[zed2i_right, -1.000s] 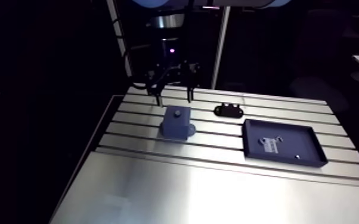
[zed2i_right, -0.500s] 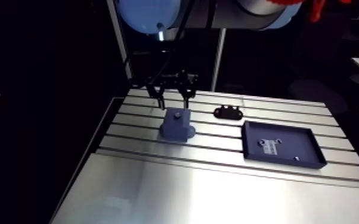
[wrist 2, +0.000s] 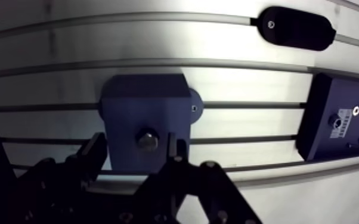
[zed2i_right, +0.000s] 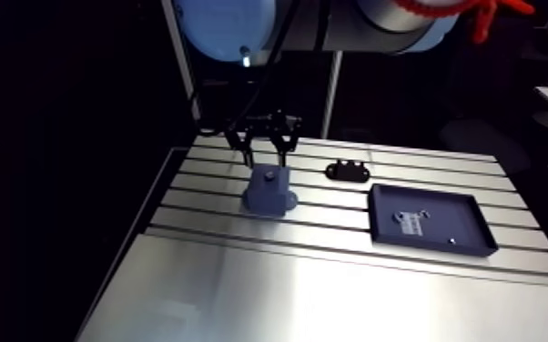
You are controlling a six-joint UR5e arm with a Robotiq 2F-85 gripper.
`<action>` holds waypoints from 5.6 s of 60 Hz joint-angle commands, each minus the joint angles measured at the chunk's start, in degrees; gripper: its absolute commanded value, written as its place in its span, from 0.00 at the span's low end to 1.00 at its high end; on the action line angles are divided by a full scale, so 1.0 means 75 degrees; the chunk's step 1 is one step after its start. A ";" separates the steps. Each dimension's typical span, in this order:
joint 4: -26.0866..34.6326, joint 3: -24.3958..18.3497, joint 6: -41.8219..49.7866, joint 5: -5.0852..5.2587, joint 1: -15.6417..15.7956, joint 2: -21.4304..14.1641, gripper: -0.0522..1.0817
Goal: Pick up the M10 bolt and insert it into the hex recess until seated.
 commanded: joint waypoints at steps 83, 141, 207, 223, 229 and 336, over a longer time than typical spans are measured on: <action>-0.0063 0.0262 -0.0209 0.0231 -0.0164 -0.0011 0.52; -0.0168 0.0252 -0.0349 0.0231 -0.0200 0.0013 0.56; -0.0193 0.0275 -0.0373 0.0243 -0.0199 0.0035 0.65; -0.0193 0.0275 -0.0384 0.0243 -0.0188 0.0025 0.66; -0.0193 0.0264 -0.0396 0.0255 -0.0188 0.0024 0.67; -0.0204 0.0240 -0.2779 0.0231 -0.0164 0.0036 0.68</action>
